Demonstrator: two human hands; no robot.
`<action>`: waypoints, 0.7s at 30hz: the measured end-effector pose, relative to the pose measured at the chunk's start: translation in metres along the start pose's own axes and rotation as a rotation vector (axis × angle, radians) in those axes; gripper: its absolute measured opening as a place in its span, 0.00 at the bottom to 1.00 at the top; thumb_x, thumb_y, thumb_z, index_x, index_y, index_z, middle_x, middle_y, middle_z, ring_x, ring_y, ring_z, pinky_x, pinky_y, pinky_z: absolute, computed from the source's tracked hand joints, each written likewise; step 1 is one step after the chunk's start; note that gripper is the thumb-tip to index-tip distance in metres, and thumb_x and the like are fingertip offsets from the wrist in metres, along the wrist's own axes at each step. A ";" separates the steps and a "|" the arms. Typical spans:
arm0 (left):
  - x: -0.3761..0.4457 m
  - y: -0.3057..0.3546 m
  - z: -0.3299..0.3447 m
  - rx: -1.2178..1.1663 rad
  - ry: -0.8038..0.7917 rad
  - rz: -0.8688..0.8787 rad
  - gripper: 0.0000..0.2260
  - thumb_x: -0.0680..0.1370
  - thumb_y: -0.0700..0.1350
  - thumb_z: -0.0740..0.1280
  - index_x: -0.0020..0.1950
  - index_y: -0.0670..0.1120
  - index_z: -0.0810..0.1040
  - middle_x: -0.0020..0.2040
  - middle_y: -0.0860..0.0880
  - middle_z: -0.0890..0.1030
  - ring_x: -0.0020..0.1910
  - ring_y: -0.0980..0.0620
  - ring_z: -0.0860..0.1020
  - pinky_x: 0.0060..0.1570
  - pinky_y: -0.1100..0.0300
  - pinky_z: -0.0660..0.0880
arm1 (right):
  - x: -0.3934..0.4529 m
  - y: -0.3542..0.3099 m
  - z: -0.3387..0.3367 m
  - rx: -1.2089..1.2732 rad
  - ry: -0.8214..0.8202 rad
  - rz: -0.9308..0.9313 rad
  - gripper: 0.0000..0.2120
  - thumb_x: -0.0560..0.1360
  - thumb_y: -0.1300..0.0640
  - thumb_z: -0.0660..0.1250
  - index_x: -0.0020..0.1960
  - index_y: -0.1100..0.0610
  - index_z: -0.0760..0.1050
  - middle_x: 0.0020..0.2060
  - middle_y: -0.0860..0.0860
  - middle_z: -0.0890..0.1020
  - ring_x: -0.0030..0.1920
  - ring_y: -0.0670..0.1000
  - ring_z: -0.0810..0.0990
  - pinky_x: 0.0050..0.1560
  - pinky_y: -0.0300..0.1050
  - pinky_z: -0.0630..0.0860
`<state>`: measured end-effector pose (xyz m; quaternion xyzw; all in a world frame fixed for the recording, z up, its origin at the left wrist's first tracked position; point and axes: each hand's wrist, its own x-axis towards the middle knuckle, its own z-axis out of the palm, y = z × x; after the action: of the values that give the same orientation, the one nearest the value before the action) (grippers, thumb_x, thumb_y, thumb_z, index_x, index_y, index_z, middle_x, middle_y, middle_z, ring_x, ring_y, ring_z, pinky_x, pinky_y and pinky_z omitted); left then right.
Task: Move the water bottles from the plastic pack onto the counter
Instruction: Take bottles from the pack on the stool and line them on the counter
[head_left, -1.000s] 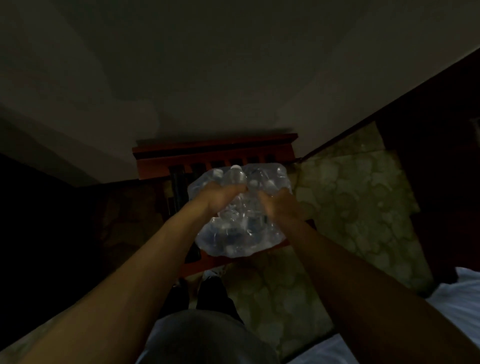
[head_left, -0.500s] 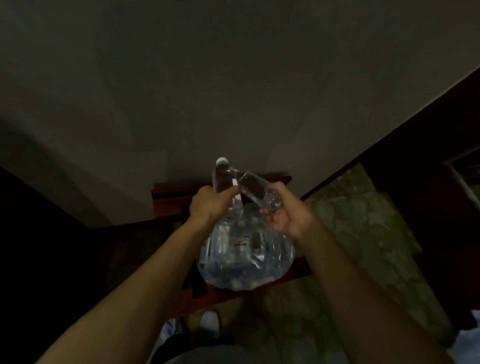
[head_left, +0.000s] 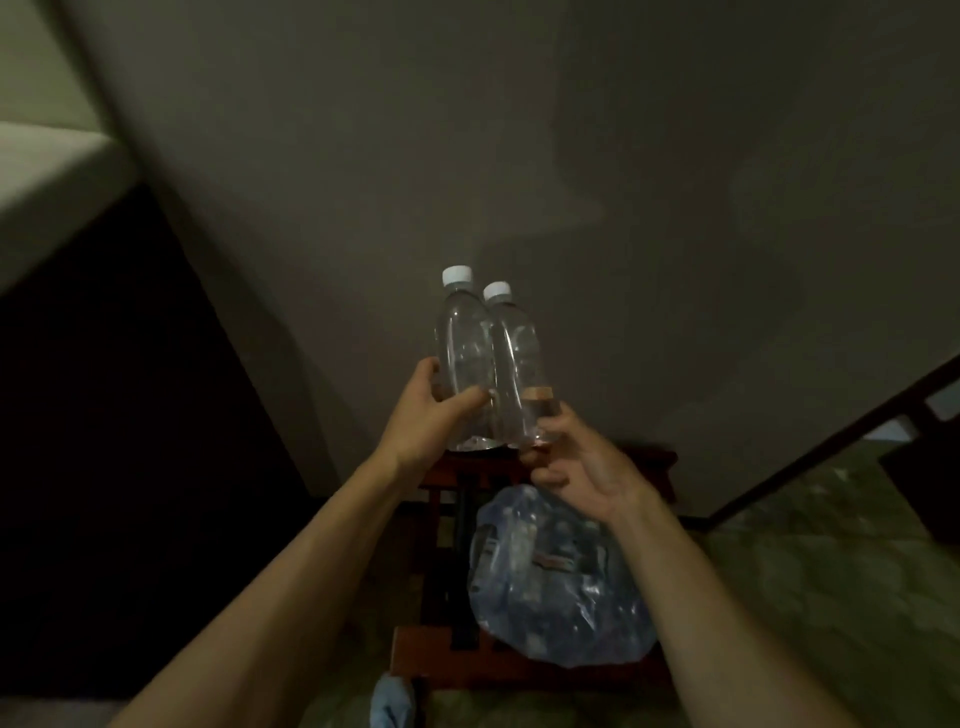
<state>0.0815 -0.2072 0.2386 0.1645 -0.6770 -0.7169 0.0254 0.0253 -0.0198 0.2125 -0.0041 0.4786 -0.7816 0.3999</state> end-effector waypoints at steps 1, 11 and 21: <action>-0.006 0.005 -0.006 -0.004 0.010 0.026 0.25 0.70 0.49 0.73 0.65 0.48 0.71 0.57 0.46 0.82 0.54 0.48 0.84 0.53 0.51 0.82 | -0.001 -0.001 0.010 -0.035 -0.028 0.000 0.22 0.66 0.59 0.72 0.59 0.48 0.76 0.39 0.50 0.80 0.32 0.46 0.73 0.24 0.35 0.62; -0.046 0.065 -0.056 0.134 0.146 0.311 0.21 0.64 0.57 0.78 0.53 0.51 0.79 0.51 0.48 0.85 0.49 0.51 0.85 0.51 0.50 0.82 | 0.005 0.002 0.113 -0.057 -0.043 -0.124 0.15 0.71 0.67 0.71 0.56 0.56 0.78 0.45 0.56 0.85 0.44 0.54 0.85 0.41 0.50 0.82; -0.111 0.102 -0.189 0.041 0.277 0.461 0.20 0.69 0.46 0.79 0.58 0.52 0.76 0.49 0.50 0.85 0.46 0.57 0.85 0.43 0.63 0.80 | 0.019 0.036 0.255 -0.425 -0.084 -0.288 0.33 0.62 0.55 0.74 0.63 0.50 0.66 0.44 0.41 0.85 0.43 0.43 0.83 0.33 0.39 0.75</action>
<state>0.2181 -0.3685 0.3549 0.1030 -0.7009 -0.6491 0.2773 0.1340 -0.2299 0.3166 -0.1887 0.6095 -0.7116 0.2942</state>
